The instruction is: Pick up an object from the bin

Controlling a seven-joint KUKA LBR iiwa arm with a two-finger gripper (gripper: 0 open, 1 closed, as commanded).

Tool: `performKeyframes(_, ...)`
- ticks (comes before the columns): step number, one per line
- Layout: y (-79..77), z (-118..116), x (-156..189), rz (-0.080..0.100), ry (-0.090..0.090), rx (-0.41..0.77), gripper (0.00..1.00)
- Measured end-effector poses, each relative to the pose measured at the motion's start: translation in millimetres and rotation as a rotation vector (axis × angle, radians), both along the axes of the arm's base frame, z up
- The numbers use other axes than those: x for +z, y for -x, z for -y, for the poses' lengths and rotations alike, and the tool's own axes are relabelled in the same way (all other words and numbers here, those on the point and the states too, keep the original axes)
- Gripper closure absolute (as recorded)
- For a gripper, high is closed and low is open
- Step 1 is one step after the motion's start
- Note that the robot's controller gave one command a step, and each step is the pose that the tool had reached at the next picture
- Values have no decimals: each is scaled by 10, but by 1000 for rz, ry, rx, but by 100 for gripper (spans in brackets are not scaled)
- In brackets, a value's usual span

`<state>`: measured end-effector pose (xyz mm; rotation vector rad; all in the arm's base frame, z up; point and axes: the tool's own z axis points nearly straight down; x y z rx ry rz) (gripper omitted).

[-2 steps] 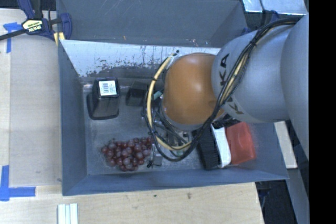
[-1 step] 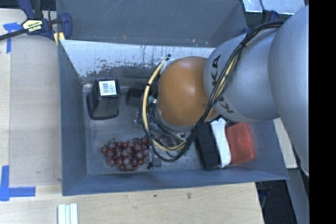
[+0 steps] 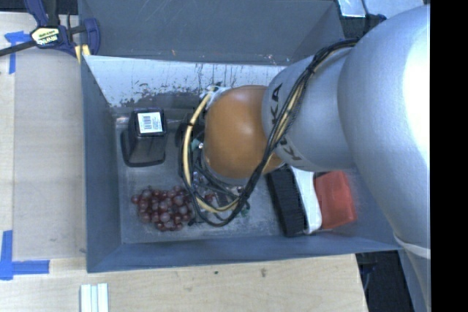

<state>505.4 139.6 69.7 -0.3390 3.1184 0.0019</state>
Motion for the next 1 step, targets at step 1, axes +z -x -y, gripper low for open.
performKeyframes(1,0,0,0,0,0,0,100)
